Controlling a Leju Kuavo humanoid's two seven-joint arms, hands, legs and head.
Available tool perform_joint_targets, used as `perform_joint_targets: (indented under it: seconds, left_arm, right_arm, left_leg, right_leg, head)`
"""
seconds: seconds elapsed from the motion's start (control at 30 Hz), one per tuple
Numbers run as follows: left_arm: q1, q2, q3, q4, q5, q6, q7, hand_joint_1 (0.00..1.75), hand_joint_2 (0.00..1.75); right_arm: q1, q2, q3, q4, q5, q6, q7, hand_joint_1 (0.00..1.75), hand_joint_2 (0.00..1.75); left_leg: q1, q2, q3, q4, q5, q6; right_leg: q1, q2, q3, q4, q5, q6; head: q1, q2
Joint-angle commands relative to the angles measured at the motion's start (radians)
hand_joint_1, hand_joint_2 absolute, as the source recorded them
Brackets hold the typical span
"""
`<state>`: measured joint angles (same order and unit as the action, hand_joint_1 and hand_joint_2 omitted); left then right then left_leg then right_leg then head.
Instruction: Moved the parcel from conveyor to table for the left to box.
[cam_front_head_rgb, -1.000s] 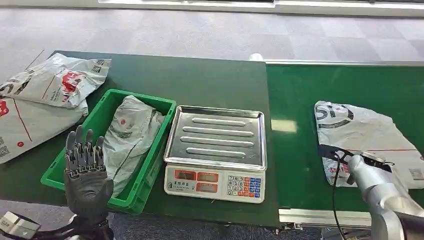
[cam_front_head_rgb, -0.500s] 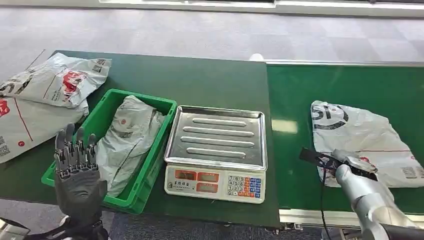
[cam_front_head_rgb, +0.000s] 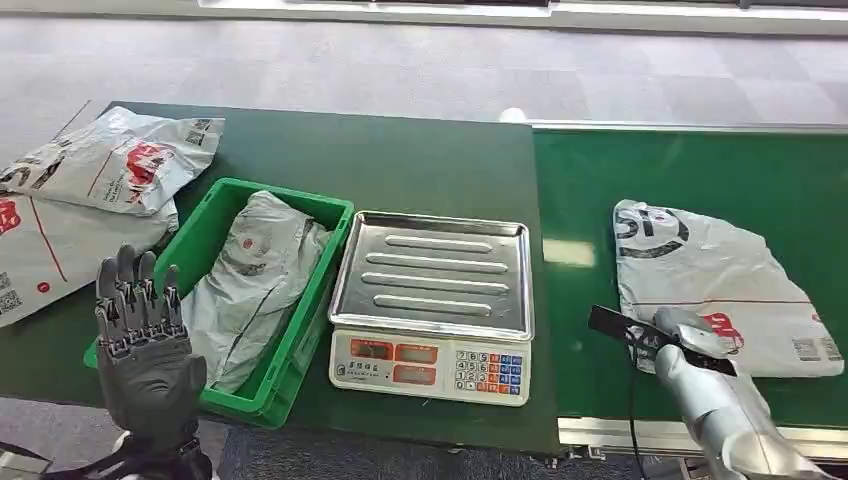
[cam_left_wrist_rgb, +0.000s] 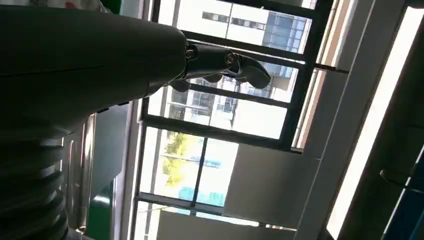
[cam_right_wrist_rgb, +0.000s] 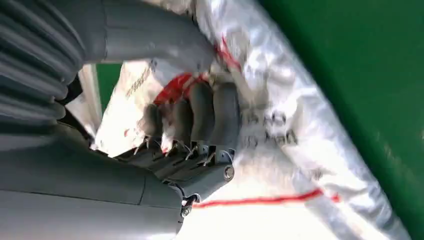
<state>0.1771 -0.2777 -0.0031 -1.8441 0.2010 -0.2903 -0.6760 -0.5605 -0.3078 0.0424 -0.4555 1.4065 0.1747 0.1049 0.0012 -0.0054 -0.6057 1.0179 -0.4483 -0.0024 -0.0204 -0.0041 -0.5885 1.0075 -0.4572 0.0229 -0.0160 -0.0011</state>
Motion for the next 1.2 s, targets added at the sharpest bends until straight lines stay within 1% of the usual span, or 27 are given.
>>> perform_joint_targets:
  seconds: [0.03, 0.1, 0.17, 0.2, 0.27, 0.37, 0.5, 0.53, 0.57, 0.6, 0.67, 0.73, 0.77, 0.8, 0.83, 0.87, 0.93, 1.03, 1.13, 1.2]
  left_arm:
    - [-0.035, 0.02, -0.008, 0.056, 0.0, -0.007, 0.0, 0.0, 1.75]
    - [-0.055, 0.028, -0.009, 0.074, 0.003, -0.011, 0.0, 0.0, 1.75]
    - [-0.056, 0.033, -0.004, 0.072, 0.01, -0.009, -0.001, 0.0, 1.75]
    - [-0.055, 0.034, -0.003, 0.07, 0.011, -0.009, -0.001, 0.0, 1.75]
    - [-0.049, 0.038, -0.003, 0.066, 0.015, -0.009, 0.0, 0.0, 1.75]
    - [-0.052, 0.041, -0.006, 0.074, 0.019, -0.015, 0.001, 0.0, 1.75]
    - [-0.054, 0.04, -0.006, 0.076, 0.019, -0.015, 0.002, 0.0, 1.75]
    - [-0.055, 0.039, -0.006, 0.076, 0.019, -0.015, 0.002, 0.0, 1.75]
    - [-0.055, 0.039, -0.006, 0.076, 0.019, -0.015, 0.002, 0.0, 1.75]
    - [-0.055, 0.039, -0.006, 0.076, 0.019, -0.015, 0.002, 0.0, 1.75]
    - [-0.07, 0.046, -0.011, 0.092, 0.021, -0.021, 0.006, 0.0, 1.75]
    - [-0.089, 0.053, -0.013, 0.106, 0.022, -0.019, 0.006, 0.0, 1.75]
    - [-0.096, 0.056, -0.014, 0.112, 0.023, -0.013, 0.006, 0.0, 1.75]
    - [-0.099, 0.056, -0.014, 0.113, 0.023, -0.01, 0.005, 0.0, 1.75]
    - [-0.101, 0.056, -0.014, 0.112, 0.023, -0.007, 0.005, 0.0, 1.75]
    - [-0.099, 0.058, -0.013, 0.107, 0.023, -0.002, 0.003, 0.0, 1.75]
    - [-0.097, 0.059, -0.014, 0.102, 0.023, -0.001, 0.003, 0.0, 1.75]
    - [-0.095, 0.063, -0.014, 0.095, 0.025, 0.005, 0.003, 0.0, 1.75]
    - [-0.096, 0.065, -0.014, 0.091, 0.024, 0.008, 0.004, 0.0, 1.75]
    - [-0.096, 0.073, -0.021, 0.093, 0.023, 0.017, 0.001, 0.0, 1.75]
  right_arm:
    - [-0.101, -0.029, 0.075, 0.066, -0.002, 0.076, -0.059, 0.0, 1.75]
    - [-0.117, -0.076, 0.098, 0.082, 0.003, 0.102, -0.114, 0.0, 1.75]
    - [-0.129, -0.101, 0.118, 0.08, 0.015, 0.095, -0.122, 0.0, 1.75]
    - [-0.132, -0.101, 0.119, 0.08, 0.016, 0.098, -0.122, 0.0, 1.75]
    - [-0.148, -0.109, 0.145, 0.082, 0.024, 0.123, -0.135, 0.0, 1.75]
    - [-0.144, -0.127, 0.168, 0.083, 0.018, 0.153, -0.16, 0.0, 1.75]
    - [-0.137, -0.128, 0.169, 0.084, 0.018, 0.15, -0.16, 0.0, 1.75]
    - [-0.136, -0.126, 0.169, 0.084, 0.018, 0.149, -0.16, 0.0, 1.75]
    - [-0.136, -0.126, 0.169, 0.084, 0.018, 0.149, -0.16, 0.0, 1.75]
    - [-0.136, -0.126, 0.169, 0.084, 0.018, 0.149, -0.16, 0.0, 1.75]
    - [-0.097, -0.144, 0.188, 0.065, -0.03, 0.192, -0.245, 0.0, 1.75]
    - [-0.042, -0.152, 0.201, 0.034, -0.074, 0.195, -0.318, 0.0, 1.75]
    - [-0.007, -0.151, 0.216, 0.009, -0.096, 0.203, -0.336, 0.0, 1.75]
    - [0.007, -0.146, 0.222, 0.0, -0.1, 0.2, -0.337, 0.0, 1.75]
    - [0.014, -0.14, 0.228, -0.011, -0.107, 0.196, -0.339, 0.05, 1.75]
    - [0.014, -0.136, 0.241, -0.024, -0.115, 0.202, -0.339, 1.75, 1.75]
    - [0.011, -0.135, 0.247, -0.032, -0.121, 0.212, -0.334, 1.75, 1.75]
    - [0.024, -0.146, 0.279, -0.067, -0.165, 0.225, -0.354, 1.75, 1.75]
    - [0.053, -0.147, 0.293, -0.1, -0.183, 0.221, -0.354, 1.75, 1.75]
    - [0.085, -0.153, 0.317, -0.149, -0.219, 0.227, -0.348, 1.75, 1.75]
  left_leg:
    - [0.0, 0.003, 0.002, -0.001, 0.0, 0.0]
    - [-0.001, 0.0, 0.001, -0.001, 0.0, 0.0]
    - [0.0, 0.0, 0.001, -0.001, 0.0, 0.0]
    - [-0.001, -0.002, 0.001, -0.001, 0.001, 0.0]
    - [0.0, 0.001, 0.003, -0.002, 0.0, 0.0]
    - [-0.001, 0.0, 0.001, -0.001, 0.0, 0.0]
    - [-0.001, -0.001, 0.001, -0.001, 0.0, 0.0]
    - [0.0, 0.0, 0.004, -0.004, 0.001, -0.001]
    - [0.0, 0.001, 0.002, -0.001, 0.0, 0.0]
    - [0.0, 0.001, 0.002, -0.002, 0.0, 0.0]
    - [0.0, 0.001, 0.003, -0.002, 0.0, -0.001]
    - [0.0, -0.001, 0.002, -0.002, 0.001, 0.0]
    - [0.001, -0.003, 0.004, -0.003, 0.001, -0.001]
    - [0.002, -0.004, 0.005, -0.005, 0.002, -0.001]
    - [0.001, -0.003, 0.003, -0.002, 0.001, -0.001]
    - [0.001, -0.002, 0.004, -0.004, 0.001, -0.001]
    - [0.0, 0.0, 0.001, -0.001, 0.0, 0.0]
    - [0.001, 0.002, 0.004, -0.004, 0.0, -0.001]
    - [0.0, 0.0, 0.003, -0.001, 0.0, 0.0]
    - [0.001, 0.0, 0.004, -0.003, 0.001, -0.001]
  right_leg:
    - [0.0, 0.003, 0.001, -0.001, 0.001, -0.002]
    - [0.0, 0.0, 0.001, -0.001, 0.0, -0.001]
    - [0.0, 0.0, 0.001, -0.001, 0.0, -0.001]
    - [-0.001, -0.002, 0.001, -0.001, 0.0, -0.001]
    - [0.0, 0.0, 0.002, -0.003, 0.001, -0.002]
    - [-0.001, 0.0, 0.001, -0.001, 0.0, -0.001]
    - [0.0, -0.001, 0.001, -0.001, 0.0, -0.001]
    - [0.001, 0.0, 0.004, -0.005, 0.001, -0.003]
    - [0.0, 0.001, 0.001, -0.001, 0.001, -0.001]
    - [0.0, 0.001, 0.002, -0.002, 0.001, -0.002]
    - [0.0, 0.001, 0.002, -0.003, 0.001, -0.002]
    - [0.0, -0.001, 0.002, -0.003, 0.001, -0.002]
    - [0.001, -0.003, 0.004, -0.005, 0.001, -0.002]
    - [0.002, -0.004, 0.006, -0.007, 0.001, -0.002]
    - [0.002, -0.003, 0.004, -0.004, 0.0, -0.001]
    - [0.002, -0.003, 0.005, -0.006, 0.001, -0.002]
    - [0.0, 0.0, 0.001, -0.001, 0.0, -0.001]
    - [0.001, 0.002, 0.004, -0.004, 0.001, -0.003]
    - [0.001, 0.0, 0.002, -0.002, 0.0, -0.001]
    - [0.002, 0.0, 0.004, -0.004, 0.001, -0.002]
  head:
    - [0.0, 0.0]
    - [0.0, 0.0]
    - [0.0, 0.0]
    - [0.0, 0.0]
    - [0.0, 0.0]
    - [0.0, 0.0]
    - [0.0, 0.0]
    - [0.0, 0.0]
    - [0.0, 0.0]
    - [0.0, 0.0]
    - [0.0, 0.0]
    - [0.0, 0.0]
    - [0.0, 0.0]
    - [0.0, 0.0]
    - [0.0, 0.0]
    - [0.0, 0.0]
    - [0.0, 0.0]
    - [0.0, 0.0]
    - [0.0, 0.0]
    - [0.0, 0.0]
